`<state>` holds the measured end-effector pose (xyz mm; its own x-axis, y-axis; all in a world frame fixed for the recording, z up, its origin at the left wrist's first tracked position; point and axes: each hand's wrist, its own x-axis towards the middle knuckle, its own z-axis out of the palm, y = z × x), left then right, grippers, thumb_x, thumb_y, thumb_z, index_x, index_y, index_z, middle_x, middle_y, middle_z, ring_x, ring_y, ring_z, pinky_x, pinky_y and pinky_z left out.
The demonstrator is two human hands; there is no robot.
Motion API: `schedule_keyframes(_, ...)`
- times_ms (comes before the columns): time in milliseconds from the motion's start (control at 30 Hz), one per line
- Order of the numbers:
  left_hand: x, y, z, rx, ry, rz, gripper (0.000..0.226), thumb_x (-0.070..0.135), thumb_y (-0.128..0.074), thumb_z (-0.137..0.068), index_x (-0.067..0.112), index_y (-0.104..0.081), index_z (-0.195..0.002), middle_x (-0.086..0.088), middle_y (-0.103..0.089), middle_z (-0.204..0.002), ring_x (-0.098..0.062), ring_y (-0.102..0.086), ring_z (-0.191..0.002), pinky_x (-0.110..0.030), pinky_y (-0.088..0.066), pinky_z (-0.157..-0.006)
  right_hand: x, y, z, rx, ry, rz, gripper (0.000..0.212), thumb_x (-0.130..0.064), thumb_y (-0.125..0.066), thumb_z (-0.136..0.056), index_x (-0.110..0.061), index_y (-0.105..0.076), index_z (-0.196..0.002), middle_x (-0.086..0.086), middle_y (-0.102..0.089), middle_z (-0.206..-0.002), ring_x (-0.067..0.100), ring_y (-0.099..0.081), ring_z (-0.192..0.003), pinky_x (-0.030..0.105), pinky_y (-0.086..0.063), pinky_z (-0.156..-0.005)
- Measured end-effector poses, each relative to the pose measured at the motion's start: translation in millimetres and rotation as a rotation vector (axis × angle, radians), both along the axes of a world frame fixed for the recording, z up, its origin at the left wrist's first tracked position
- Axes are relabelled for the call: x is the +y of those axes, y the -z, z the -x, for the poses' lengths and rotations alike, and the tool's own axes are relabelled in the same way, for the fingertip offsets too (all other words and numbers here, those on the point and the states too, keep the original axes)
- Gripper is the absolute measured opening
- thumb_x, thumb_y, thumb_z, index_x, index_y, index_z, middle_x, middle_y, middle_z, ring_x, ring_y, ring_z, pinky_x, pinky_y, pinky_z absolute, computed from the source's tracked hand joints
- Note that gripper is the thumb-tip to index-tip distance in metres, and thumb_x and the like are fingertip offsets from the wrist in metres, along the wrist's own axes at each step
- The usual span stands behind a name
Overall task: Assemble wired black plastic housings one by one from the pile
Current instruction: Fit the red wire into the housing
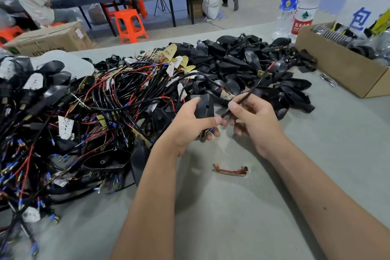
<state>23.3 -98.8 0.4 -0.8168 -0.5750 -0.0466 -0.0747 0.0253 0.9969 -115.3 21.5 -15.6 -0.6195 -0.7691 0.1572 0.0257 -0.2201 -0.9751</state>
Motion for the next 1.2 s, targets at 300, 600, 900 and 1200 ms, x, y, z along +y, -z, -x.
schedule_keyframes(300,-7,-6,-3,0.128,-0.223,-0.288,0.023,0.023,-0.03,-0.109,0.006,-0.046,-0.108,-0.016,-0.062,-0.082,-0.025,-0.054,-0.067,-0.032,-0.044,-0.057,0,8,3,-0.076,0.051,0.15,0.012,0.001,-0.06,-0.1,-0.008,-0.066,-0.093,0.017,-0.075,-0.091,0.028,-0.075,-0.077,0.028,-0.059,-0.062)
schedule_keyframes(600,-20,9,-13,0.055,-0.257,0.108,0.023,0.001,-0.064,-0.095,0.019,-0.054,-0.106,-0.008,-0.076,-0.084,-0.024,-0.074,-0.069,-0.024,-0.052,-0.055,-1,8,7,-0.158,0.023,0.251,0.015,0.005,-0.053,-0.102,-0.006,-0.062,-0.099,0.018,-0.074,-0.096,0.027,-0.074,-0.081,0.029,-0.059,-0.066)
schedule_keyframes(900,-11,13,0,0.026,-0.241,0.067,0.016,0.001,-0.056,-0.102,0.007,-0.069,-0.094,-0.005,-0.077,-0.082,-0.025,-0.076,-0.074,-0.021,-0.057,-0.064,-1,9,3,0.01,0.089,0.162,0.018,0.002,-0.062,-0.098,-0.015,-0.066,-0.096,0.012,-0.079,-0.1,0.021,-0.073,-0.075,0.025,-0.054,-0.055)
schedule_keyframes(1200,-9,8,-2,0.091,-0.156,-0.224,0.033,-0.001,-0.038,-0.107,-0.007,-0.067,-0.119,-0.023,-0.074,-0.114,-0.031,-0.075,-0.097,-0.033,-0.062,-0.083,-4,10,-1,0.049,0.088,0.13,0.009,0.005,-0.065,-0.095,-0.003,-0.068,-0.095,0.011,-0.079,-0.096,0.018,-0.066,-0.063,0.024,-0.049,-0.047)
